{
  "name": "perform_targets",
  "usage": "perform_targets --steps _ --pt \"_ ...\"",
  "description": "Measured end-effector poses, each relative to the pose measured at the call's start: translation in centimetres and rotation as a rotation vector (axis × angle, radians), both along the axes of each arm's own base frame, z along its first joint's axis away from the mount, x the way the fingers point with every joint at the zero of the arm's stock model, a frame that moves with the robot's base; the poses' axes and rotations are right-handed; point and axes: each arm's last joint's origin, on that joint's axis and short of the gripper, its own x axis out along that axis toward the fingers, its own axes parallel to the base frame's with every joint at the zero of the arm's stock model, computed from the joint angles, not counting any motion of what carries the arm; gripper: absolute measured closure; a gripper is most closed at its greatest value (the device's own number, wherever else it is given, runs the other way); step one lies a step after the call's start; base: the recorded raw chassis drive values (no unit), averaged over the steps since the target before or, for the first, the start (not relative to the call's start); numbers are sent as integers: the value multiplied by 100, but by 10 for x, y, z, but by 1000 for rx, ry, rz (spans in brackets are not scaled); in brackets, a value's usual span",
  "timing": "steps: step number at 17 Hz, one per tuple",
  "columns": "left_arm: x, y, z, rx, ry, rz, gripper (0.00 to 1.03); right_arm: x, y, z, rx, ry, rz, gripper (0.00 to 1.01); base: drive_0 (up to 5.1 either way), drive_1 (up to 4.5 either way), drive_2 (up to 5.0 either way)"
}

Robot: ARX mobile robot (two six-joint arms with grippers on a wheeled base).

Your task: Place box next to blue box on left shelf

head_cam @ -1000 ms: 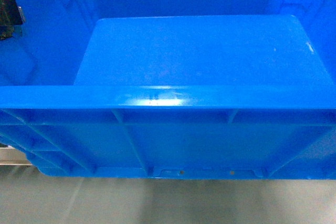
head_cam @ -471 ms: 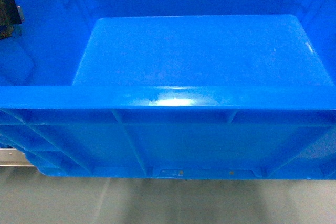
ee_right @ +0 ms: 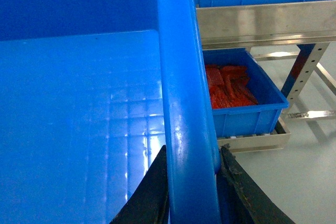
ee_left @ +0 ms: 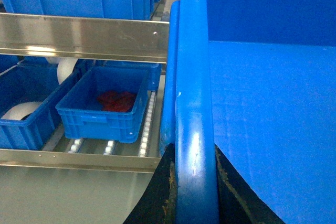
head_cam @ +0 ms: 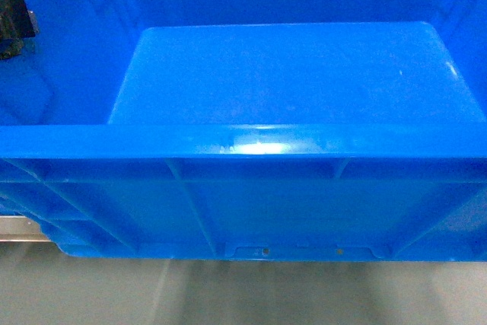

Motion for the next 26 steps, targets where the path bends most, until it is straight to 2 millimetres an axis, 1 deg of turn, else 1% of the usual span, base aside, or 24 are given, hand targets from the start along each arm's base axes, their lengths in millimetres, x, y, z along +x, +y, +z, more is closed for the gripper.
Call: perform_targets --steps 5,26 --pt "0 0 0 0 -1 1 92 0 0 0 1 -3 1 83 -493 252 252" --pt "0 0 0 -1 -2 0 92 0 0 0 0 -2 1 83 0 0 0"
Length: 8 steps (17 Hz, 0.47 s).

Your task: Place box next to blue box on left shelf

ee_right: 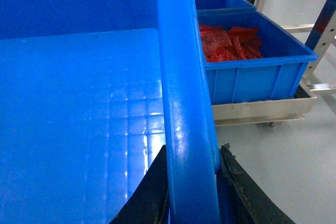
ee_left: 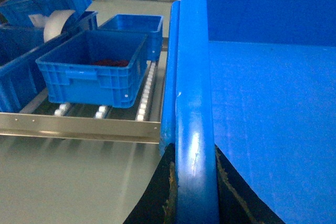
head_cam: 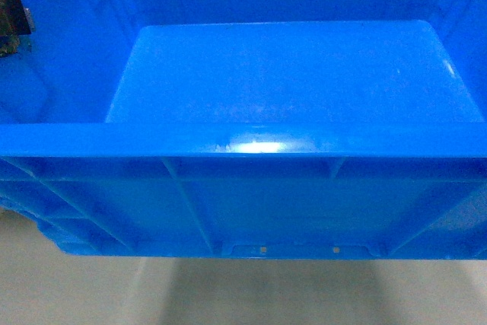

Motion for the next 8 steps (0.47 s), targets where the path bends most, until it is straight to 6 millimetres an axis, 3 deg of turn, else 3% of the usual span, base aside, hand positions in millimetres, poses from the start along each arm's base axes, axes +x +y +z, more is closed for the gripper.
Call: perform_targets --steps 8 --pt "0 0 0 0 0 -1 92 0 0 0 0 0 0 83 0 0 0"
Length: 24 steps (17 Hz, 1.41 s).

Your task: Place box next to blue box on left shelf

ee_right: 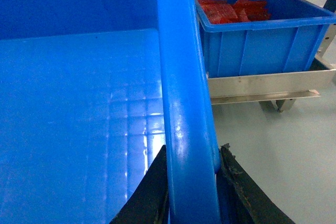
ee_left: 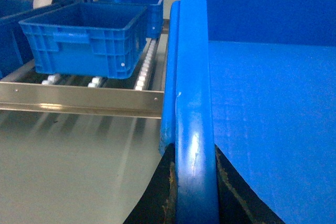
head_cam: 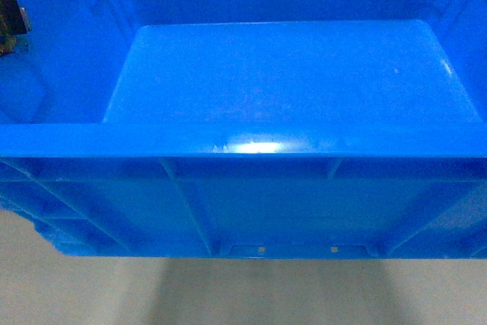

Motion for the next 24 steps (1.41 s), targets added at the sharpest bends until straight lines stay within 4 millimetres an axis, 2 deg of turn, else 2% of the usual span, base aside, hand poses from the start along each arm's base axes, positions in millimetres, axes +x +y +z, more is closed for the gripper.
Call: perform_targets --steps 14,24 --pt "0 0 0 1 1 0 92 0 0 0 0 2 0 83 0 0 0" --pt "0 0 0 0 -1 0 92 0 0 0 0 -1 0 83 11 417 -394"
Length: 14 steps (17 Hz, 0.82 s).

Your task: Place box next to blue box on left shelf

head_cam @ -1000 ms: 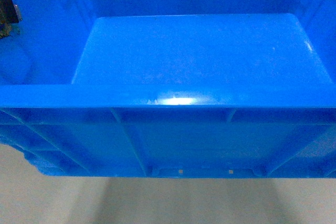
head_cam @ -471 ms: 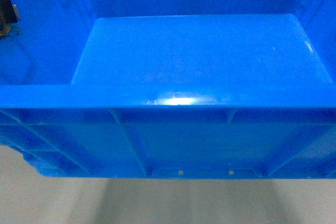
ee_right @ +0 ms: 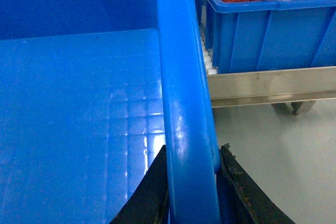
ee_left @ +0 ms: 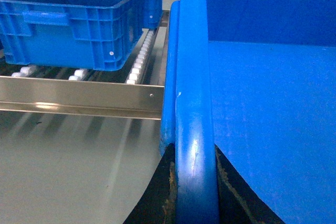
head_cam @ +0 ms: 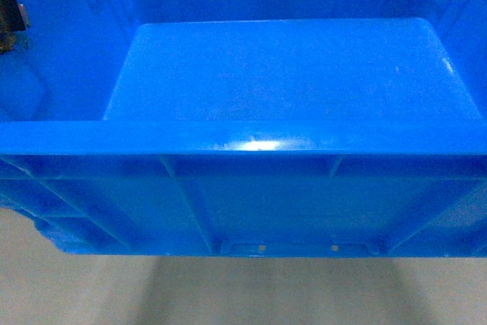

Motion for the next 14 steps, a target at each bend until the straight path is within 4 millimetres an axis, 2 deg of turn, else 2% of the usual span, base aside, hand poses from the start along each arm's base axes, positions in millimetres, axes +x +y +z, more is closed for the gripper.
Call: perform_targets --steps 14 --pt "0 0 0 -1 0 -1 92 0 0 0 -1 -2 -2 83 5 411 -401"
